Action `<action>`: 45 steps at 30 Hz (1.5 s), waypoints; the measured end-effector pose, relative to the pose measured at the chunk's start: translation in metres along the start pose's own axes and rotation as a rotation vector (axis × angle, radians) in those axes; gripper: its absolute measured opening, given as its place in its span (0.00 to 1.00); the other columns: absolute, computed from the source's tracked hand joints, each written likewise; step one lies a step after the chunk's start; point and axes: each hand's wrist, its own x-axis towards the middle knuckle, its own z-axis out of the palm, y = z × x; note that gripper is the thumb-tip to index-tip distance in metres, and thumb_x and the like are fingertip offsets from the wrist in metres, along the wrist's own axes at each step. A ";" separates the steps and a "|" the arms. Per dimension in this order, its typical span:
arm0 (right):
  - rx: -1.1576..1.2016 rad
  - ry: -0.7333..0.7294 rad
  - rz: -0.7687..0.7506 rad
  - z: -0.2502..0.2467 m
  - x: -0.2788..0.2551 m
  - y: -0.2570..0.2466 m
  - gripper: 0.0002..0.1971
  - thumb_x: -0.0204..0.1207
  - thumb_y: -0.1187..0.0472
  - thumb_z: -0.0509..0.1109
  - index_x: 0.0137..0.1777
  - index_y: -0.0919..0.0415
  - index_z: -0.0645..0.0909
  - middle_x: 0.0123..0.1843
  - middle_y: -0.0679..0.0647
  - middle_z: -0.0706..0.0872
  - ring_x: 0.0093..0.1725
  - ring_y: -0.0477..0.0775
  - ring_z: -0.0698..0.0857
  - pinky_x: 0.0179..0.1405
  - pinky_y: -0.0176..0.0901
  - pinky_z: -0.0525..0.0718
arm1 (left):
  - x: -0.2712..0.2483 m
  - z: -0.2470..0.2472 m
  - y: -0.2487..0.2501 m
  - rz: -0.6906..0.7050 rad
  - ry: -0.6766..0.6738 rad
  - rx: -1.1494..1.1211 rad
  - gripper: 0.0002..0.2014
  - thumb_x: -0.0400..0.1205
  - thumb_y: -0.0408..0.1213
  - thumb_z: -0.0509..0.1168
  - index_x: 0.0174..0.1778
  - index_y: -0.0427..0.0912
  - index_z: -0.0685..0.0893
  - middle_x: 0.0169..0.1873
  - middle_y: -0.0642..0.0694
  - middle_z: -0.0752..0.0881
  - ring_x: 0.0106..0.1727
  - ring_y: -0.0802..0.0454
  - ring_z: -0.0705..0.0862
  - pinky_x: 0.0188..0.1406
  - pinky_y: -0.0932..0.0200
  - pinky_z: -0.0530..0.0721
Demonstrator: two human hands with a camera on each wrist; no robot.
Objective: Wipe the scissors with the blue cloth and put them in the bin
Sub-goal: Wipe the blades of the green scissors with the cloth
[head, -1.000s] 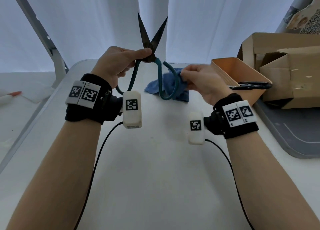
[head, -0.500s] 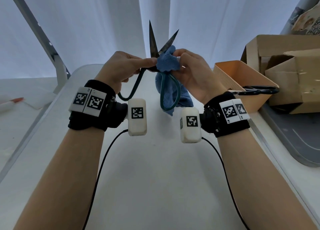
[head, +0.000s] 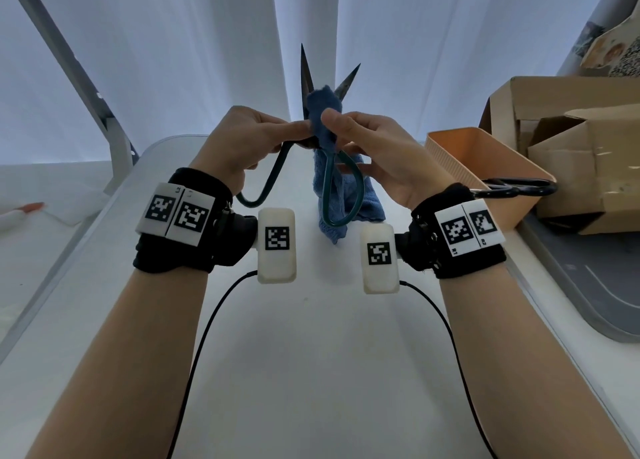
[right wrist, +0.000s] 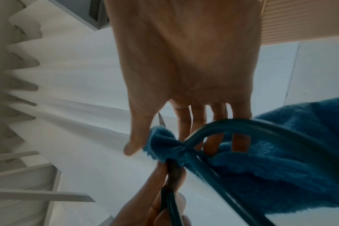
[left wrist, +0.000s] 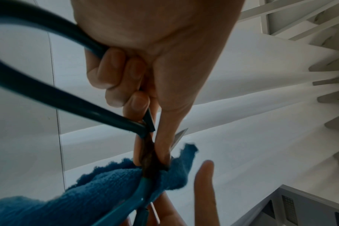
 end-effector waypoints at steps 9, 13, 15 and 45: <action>0.125 0.067 -0.021 -0.001 -0.003 -0.005 0.16 0.82 0.57 0.72 0.61 0.70 0.86 0.46 0.56 0.92 0.42 0.46 0.91 0.42 0.33 0.85 | -0.003 0.010 0.005 0.015 -0.013 0.007 0.19 0.74 0.56 0.76 0.49 0.44 0.94 0.11 0.65 0.71 0.29 0.60 0.68 0.31 0.61 0.64; 0.108 0.062 -0.039 -0.006 -0.005 -0.010 0.15 0.83 0.58 0.70 0.61 0.69 0.86 0.48 0.58 0.92 0.42 0.46 0.91 0.44 0.32 0.85 | -0.003 0.008 0.005 0.009 -0.001 -0.003 0.19 0.74 0.56 0.76 0.50 0.44 0.94 0.11 0.65 0.72 0.28 0.60 0.68 0.31 0.61 0.64; 0.104 0.064 -0.037 -0.005 -0.006 -0.011 0.13 0.83 0.61 0.70 0.61 0.68 0.87 0.50 0.60 0.92 0.44 0.49 0.91 0.46 0.35 0.86 | -0.003 0.008 0.005 0.010 0.003 -0.001 0.19 0.74 0.55 0.76 0.50 0.44 0.94 0.12 0.65 0.72 0.29 0.60 0.69 0.31 0.60 0.65; 0.295 0.177 -0.035 -0.001 -0.001 -0.009 0.12 0.81 0.76 0.65 0.62 0.76 0.82 0.51 0.64 0.90 0.42 0.51 0.91 0.46 0.39 0.89 | 0.001 0.015 0.004 0.095 -0.004 0.002 0.14 0.75 0.52 0.76 0.46 0.45 0.94 0.18 0.66 0.82 0.25 0.77 0.77 0.20 0.82 0.67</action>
